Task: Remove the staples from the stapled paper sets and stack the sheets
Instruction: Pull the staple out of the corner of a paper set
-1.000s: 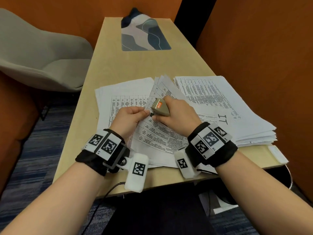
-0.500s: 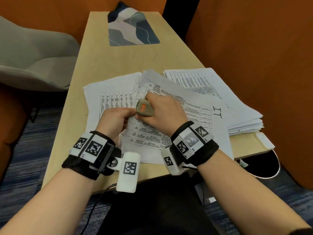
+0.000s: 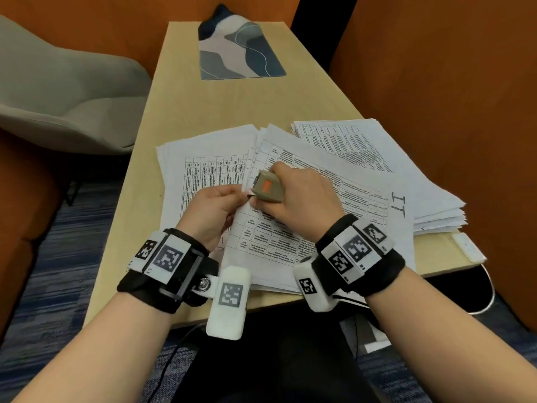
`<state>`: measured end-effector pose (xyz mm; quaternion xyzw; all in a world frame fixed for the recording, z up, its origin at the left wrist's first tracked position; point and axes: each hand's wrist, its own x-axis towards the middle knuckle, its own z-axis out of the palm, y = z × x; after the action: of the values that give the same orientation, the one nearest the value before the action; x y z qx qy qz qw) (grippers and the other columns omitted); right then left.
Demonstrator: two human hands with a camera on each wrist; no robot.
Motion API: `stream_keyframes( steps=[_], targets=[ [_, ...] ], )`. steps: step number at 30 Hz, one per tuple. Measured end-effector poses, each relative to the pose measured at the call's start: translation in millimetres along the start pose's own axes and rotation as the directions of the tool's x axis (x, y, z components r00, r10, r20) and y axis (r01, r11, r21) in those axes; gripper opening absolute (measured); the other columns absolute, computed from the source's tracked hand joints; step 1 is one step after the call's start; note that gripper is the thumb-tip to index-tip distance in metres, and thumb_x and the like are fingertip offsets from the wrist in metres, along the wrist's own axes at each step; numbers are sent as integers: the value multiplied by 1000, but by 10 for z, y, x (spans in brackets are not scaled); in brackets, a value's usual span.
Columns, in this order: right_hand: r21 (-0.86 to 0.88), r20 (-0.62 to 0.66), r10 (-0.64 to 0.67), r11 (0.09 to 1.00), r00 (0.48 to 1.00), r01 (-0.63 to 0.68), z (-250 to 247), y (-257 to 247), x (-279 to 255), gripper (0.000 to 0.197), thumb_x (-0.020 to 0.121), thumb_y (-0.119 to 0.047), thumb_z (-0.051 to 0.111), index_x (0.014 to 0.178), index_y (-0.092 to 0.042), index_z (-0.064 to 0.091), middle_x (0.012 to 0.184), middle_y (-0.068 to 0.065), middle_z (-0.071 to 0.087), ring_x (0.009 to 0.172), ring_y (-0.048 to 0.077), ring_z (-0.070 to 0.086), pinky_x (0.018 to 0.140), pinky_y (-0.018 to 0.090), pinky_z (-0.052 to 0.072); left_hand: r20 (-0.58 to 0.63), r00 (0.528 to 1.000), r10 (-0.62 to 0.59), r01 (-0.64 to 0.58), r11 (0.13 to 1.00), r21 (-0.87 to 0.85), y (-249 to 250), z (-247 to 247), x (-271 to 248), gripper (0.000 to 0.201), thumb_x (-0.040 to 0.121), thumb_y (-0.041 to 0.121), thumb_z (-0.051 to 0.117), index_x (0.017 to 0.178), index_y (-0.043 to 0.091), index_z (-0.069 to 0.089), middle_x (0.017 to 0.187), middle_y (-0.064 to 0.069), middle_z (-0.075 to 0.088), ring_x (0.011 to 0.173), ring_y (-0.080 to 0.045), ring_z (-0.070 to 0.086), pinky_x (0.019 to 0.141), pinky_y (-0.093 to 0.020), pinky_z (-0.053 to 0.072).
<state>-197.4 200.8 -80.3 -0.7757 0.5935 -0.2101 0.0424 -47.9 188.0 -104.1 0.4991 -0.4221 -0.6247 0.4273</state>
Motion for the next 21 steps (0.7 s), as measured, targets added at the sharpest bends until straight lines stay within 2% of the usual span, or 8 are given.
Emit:
stream_keyframes(
  steps=[2, 4, 7, 10, 12, 15, 18, 21],
  targets=[
    [102, 56, 96, 990, 994, -101, 8, 24, 13, 39, 79, -54, 63, 97, -22, 52, 90, -2, 62, 86, 21, 58, 65, 28, 35, 39, 999, -3, 3, 1000, 3, -17, -20, -7, 17, 86, -8, 51, 97, -1, 62, 75, -7, 68, 65, -11, 65, 61, -17, 54],
    [189, 123, 154, 966, 980, -175, 40, 63, 43, 35, 75, -53, 68, 87, -24, 51, 81, -7, 59, 81, 18, 57, 64, 28, 37, 17, 1000, 19, -20, 996, 82, -47, -29, -18, 27, 83, -9, 57, 109, -4, 58, 93, -15, 64, 80, -19, 63, 71, -20, 54],
    [269, 223, 171, 935, 960, -229, 34, 99, 77, 34, 72, -50, 73, 80, -23, 54, 74, -8, 58, 73, 13, 56, 62, 27, 40, -8, 994, 110, -106, 970, 221, -69, -9, -38, 23, 79, -6, 64, 102, -2, 63, 88, -13, 66, 80, -19, 62, 72, -19, 53],
    [395, 334, 156, 872, 930, -288, 0, 124, 68, 31, 72, -40, 77, 67, -21, 53, 60, -8, 55, 56, 6, 51, 52, 23, 37, 21, 986, 164, -163, 942, 292, -50, 18, -85, 17, 79, -6, 65, 81, 11, 66, 66, 4, 69, 64, -5, 65, 61, -13, 52],
    [453, 355, 156, 834, 922, -315, -38, 147, 42, 29, 71, -36, 78, 67, -18, 56, 59, -7, 56, 53, 7, 51, 52, 23, 39, 15, 982, 187, -182, 928, 324, -47, 28, -82, 22, 80, -7, 64, 82, 15, 67, 75, 1, 70, 71, -9, 66, 67, -17, 54],
    [369, 304, 194, 879, 933, -303, -210, 225, -46, 30, 72, -42, 76, 77, -17, 60, 67, -8, 59, 62, 6, 54, 56, 25, 42, 13, 969, 247, -235, 899, 369, -52, 23, -71, 25, 83, -6, 60, 88, 18, 66, 85, 0, 69, 79, -12, 65, 76, -21, 52],
    [307, 199, 317, 878, 927, -367, -522, 486, -263, 30, 73, -45, 73, 72, -21, 55, 66, -8, 56, 61, 3, 51, 51, 17, 36, 11, 965, 260, -242, 880, 410, -82, -36, -40, 26, 85, -4, 58, 91, 20, 63, 87, 3, 68, 80, -11, 64, 78, -22, 50],
    [200, 55, 528, 826, 847, -528, -853, 912, -633, 32, 77, -44, 71, 73, -16, 55, 67, -2, 58, 62, 12, 53, 55, 23, 38, 28, 964, 264, -251, 873, 418, -139, -98, -7, 27, 85, -2, 58, 89, 24, 62, 87, 3, 68, 82, -12, 64, 79, -24, 48]
  ],
)
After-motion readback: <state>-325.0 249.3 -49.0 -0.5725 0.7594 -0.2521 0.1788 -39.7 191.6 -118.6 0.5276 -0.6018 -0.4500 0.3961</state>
